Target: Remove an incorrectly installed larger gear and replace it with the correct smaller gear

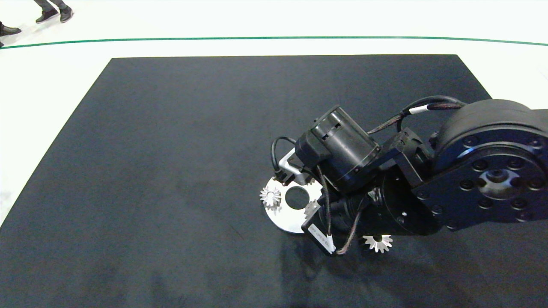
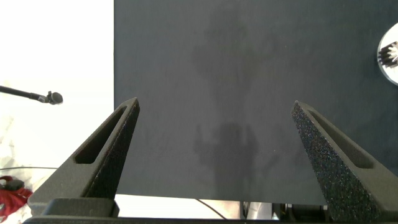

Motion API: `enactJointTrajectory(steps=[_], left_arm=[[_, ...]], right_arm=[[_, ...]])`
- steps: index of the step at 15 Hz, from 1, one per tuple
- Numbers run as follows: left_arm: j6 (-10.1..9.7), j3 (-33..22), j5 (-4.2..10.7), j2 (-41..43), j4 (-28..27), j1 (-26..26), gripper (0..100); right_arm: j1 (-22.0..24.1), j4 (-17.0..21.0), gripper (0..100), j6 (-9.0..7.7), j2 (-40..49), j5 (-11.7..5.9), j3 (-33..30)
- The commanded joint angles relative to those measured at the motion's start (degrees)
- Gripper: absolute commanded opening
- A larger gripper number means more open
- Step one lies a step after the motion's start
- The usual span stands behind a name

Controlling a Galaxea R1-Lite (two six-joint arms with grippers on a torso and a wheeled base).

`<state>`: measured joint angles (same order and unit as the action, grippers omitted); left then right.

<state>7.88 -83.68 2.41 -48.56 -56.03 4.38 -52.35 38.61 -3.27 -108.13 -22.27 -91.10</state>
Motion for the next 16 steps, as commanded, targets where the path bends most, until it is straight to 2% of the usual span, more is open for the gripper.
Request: enactJointTrajectory(steps=[1, 16], left_arm=[[0.12, 0.00, 0.05, 0.04, -0.31, 0.02, 100], [0.65, 0.36, 0.05, 0.22, -0.31, -0.07, 100]], right_arm=[[1.11, 0.15, 28, 0.10, -1.64, -0.14, -0.22], [1.99, -1.34, 28, 0.72, -3.05, 0.39, -0.04]])
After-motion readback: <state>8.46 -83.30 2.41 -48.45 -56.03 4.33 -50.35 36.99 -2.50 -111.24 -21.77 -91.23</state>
